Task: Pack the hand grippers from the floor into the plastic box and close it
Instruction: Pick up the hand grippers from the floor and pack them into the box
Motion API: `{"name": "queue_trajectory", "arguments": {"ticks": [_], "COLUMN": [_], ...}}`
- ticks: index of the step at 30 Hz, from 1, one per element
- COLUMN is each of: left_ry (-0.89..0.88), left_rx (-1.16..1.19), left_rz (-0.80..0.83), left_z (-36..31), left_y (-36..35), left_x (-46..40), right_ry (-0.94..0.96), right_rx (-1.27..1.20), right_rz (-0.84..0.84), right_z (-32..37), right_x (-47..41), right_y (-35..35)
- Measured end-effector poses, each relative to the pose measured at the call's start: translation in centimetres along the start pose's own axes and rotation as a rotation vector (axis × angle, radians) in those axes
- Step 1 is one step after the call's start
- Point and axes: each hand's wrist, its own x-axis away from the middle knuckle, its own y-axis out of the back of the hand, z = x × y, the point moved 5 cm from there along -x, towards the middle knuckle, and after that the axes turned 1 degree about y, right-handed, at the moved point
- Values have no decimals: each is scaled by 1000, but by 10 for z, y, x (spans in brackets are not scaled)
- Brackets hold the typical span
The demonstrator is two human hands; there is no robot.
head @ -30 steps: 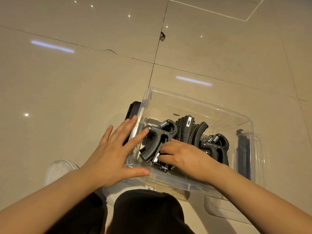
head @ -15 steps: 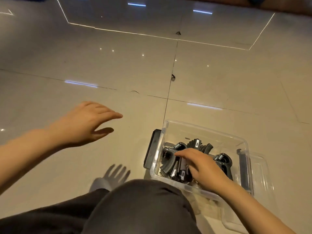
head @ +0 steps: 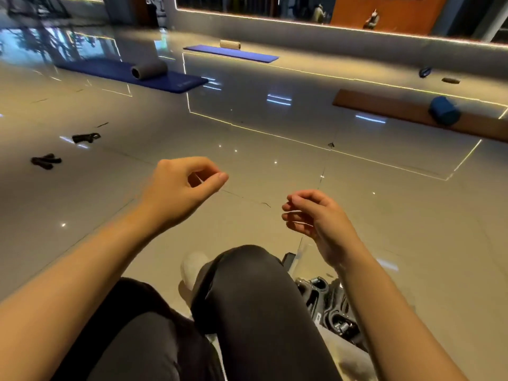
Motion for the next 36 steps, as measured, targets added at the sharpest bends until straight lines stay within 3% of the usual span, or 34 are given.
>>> {"name": "queue_trajectory", "arguments": {"ticks": [4,15,26,36], "left_ry": [226,460,630,594], "left_rx": [53,5,10,-145], "left_rz": [-95,-316,-407,-393], "left_z": [20,134,263,287], "left_y": [47,125,187,269], "left_x": [33,44,70,20], "right_ry": [30,81,76,264], "right_rx": [190,356,425,432], "right_rz": [224,381,558,745], "right_z": [25,9,-28,47], "right_x": [-9,-77,-162,-217], "right_y": [-48,-164,-326,-442]}}
